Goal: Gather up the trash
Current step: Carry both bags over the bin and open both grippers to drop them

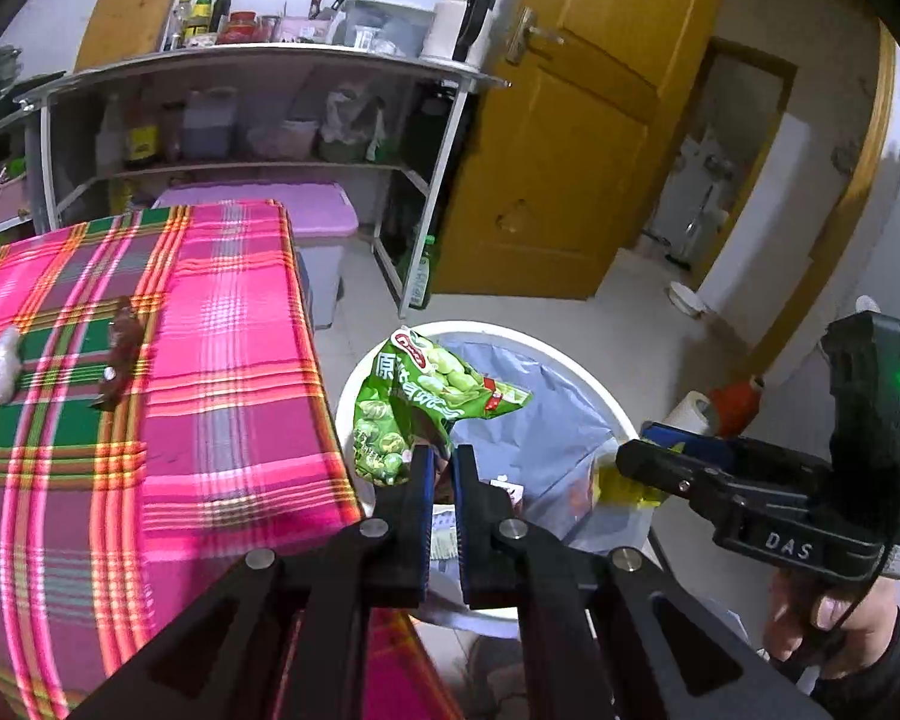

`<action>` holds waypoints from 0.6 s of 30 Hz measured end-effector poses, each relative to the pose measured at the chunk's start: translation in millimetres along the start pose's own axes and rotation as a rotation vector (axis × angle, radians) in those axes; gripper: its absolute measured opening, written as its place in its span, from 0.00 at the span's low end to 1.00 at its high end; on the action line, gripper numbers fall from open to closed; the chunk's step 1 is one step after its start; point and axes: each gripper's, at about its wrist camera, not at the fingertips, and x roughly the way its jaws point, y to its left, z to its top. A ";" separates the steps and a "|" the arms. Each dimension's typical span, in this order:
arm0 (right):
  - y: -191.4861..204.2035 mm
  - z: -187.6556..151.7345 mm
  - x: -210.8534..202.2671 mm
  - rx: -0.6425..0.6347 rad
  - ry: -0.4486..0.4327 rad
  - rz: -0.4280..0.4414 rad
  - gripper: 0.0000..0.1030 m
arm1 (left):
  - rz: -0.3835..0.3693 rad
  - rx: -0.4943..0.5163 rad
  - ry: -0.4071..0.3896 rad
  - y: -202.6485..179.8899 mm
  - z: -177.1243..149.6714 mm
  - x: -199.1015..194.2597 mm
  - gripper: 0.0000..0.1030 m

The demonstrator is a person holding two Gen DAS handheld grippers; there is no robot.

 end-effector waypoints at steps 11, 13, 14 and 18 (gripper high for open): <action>1.3 -1.3 -14.2 0.002 -0.053 0.007 0.45 | -0.007 -0.027 0.017 5.4 -1.4 1.6 0.07; 7.9 -1.3 -21.3 -0.009 -0.075 0.024 0.45 | 0.008 -0.028 -0.003 6.3 -4.2 -11.0 0.07; 12.6 -1.7 -25.4 -0.019 -0.087 0.028 0.45 | 0.012 -0.031 -0.012 7.3 -5.0 -17.8 0.07; 37.8 -4.0 -37.8 -0.070 -0.115 0.043 0.45 | 0.033 -0.050 -0.041 15.0 -10.2 -41.9 0.07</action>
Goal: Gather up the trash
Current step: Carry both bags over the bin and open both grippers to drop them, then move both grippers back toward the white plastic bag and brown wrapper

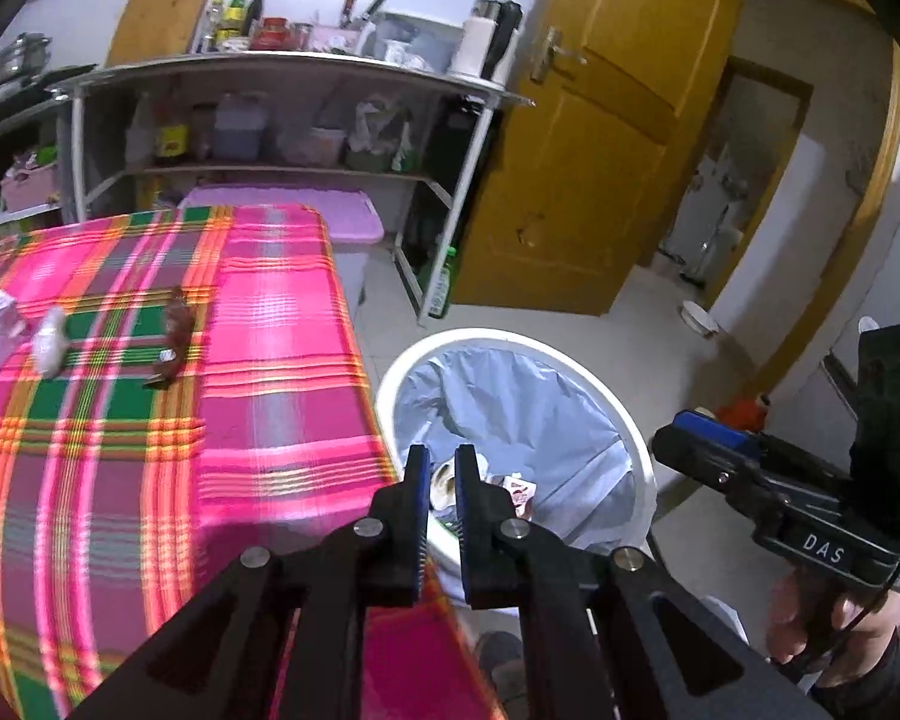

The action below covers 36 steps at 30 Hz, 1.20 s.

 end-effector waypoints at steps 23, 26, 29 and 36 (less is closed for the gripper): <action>94.0 -5.1 -8.7 -0.129 -0.017 0.108 0.45 | 0.242 -0.083 -0.156 74.9 -41.5 -118.9 0.07; 102.9 -3.9 -7.2 -0.150 -0.022 0.117 0.45 | 0.263 -0.090 -0.165 81.5 -42.0 -126.5 0.07; 109.7 -0.5 -5.7 -0.154 -0.031 0.134 0.45 | 0.285 -0.097 -0.173 87.2 -40.4 -132.6 0.07; 127.2 7.9 5.5 -0.203 -0.033 0.153 0.48 | 0.308 -0.114 -0.189 102.0 -37.5 -141.1 0.07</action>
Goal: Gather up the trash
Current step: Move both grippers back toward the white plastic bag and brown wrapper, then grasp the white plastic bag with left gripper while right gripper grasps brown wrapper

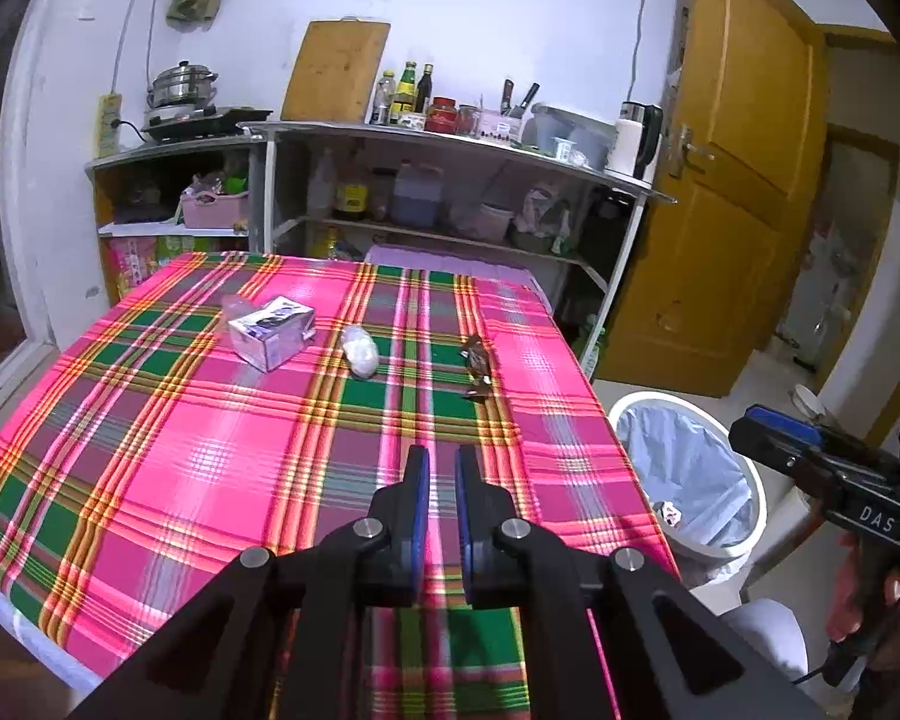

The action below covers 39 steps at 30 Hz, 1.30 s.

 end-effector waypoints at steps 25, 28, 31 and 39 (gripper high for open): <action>-5.1 56.9 174.0 0.048 0.231 0.012 0.47 | 0.040 -0.066 0.058 79.5 43.7 86.1 0.20; -7.0 60.0 198.0 0.049 0.251 0.008 0.43 | 0.026 -0.071 0.059 83.3 47.2 96.8 0.21; -8.4 60.1 209.8 0.052 0.262 0.006 0.43 | 0.022 -0.078 0.070 86.9 49.2 109.6 0.21; -11.8 54.5 233.6 0.062 0.283 0.000 0.24 | -0.003 -0.110 0.120 94.0 53.2 146.6 0.21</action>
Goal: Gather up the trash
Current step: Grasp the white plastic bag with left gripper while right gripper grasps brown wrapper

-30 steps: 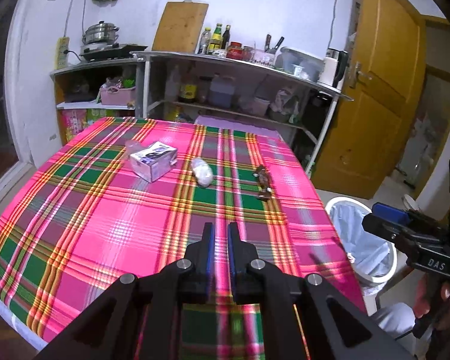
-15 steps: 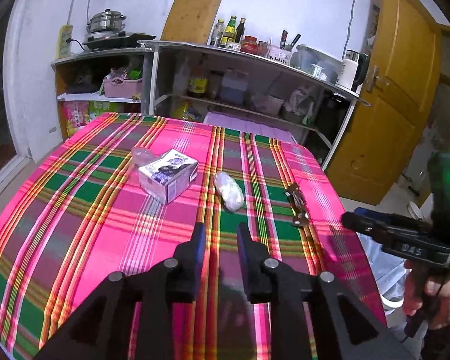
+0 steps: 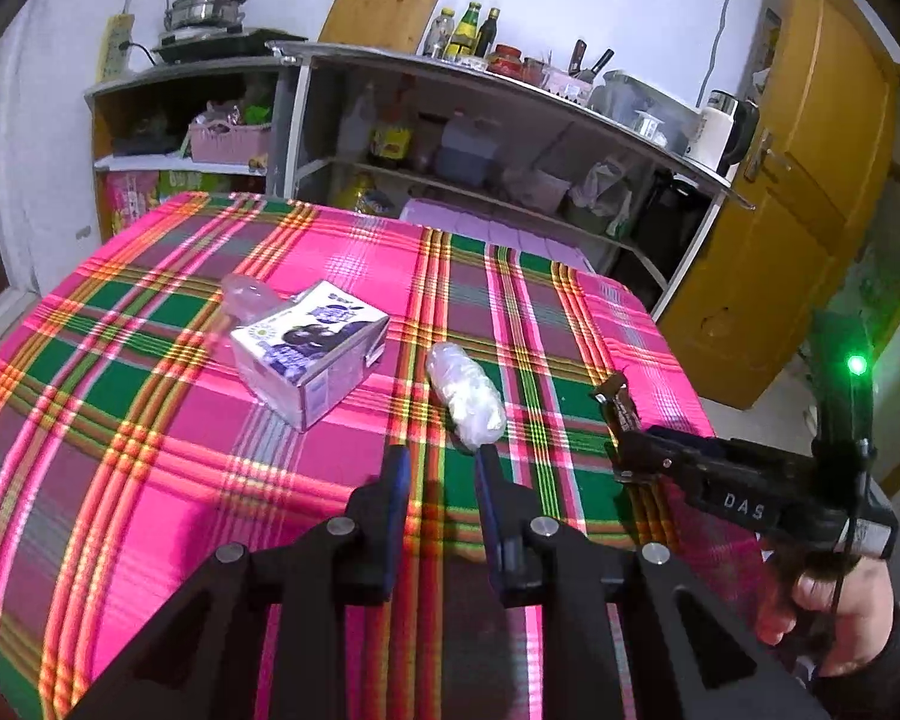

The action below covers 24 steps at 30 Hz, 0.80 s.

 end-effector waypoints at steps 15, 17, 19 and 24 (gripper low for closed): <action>-21.5 -14.5 -25.4 0.048 -0.043 0.024 0.14 | 0.038 0.025 0.058 -23.9 21.3 60.3 0.39; -22.2 -14.9 -26.9 0.051 -0.046 0.027 0.14 | 0.055 0.033 0.061 -26.2 22.5 65.3 0.39; -25.5 -16.0 -31.4 0.055 -0.053 0.035 0.14 | 0.057 0.045 0.068 -30.0 22.8 69.1 0.32; -30.5 -19.9 -46.8 0.064 -0.075 0.034 0.14 | 0.059 0.076 0.072 -39.6 21.4 71.0 0.25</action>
